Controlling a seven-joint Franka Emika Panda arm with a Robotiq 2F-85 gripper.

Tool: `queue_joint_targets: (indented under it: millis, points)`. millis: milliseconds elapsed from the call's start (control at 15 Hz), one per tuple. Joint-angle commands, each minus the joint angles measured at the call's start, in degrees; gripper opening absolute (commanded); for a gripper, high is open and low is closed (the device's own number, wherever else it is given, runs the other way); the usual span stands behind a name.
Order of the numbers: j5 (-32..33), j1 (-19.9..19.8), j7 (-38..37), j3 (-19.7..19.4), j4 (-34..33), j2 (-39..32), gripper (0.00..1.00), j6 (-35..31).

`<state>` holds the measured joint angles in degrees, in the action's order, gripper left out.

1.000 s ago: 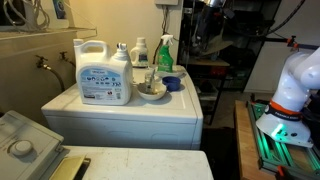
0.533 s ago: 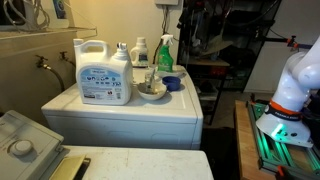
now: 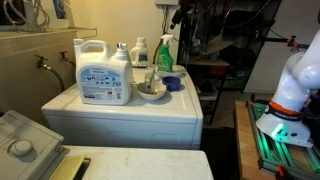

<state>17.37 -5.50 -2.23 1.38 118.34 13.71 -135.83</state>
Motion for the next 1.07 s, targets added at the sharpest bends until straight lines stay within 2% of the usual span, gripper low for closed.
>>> queue_joint_targets:
  millis: [0, 133, 333, 533, 733, 800, 1000]
  points:
    - [-1.93, 1.06, 4.15, -1.34, -10.87, -10.87, 1.00, 3.97]
    - [-2.63, 1.16, 6.80, -1.81, -15.86, -15.46, 1.00, 6.10]
    - [-7.46, 0.81, 13.18, -2.42, -21.68, -20.18, 1.00, 14.18]
    - [-15.42, -0.24, 17.61, -2.89, -24.46, -22.06, 1.00, 20.99]
    - [-17.47, -0.66, 17.17, -3.69, -25.38, -22.76, 1.00, 25.03]
    - [-16.62, -0.55, 15.94, -4.04, -25.22, -22.76, 0.80, 25.70]
    - [-13.45, 0.48, 12.59, -4.38, -24.28, -22.52, 0.58, 22.73]
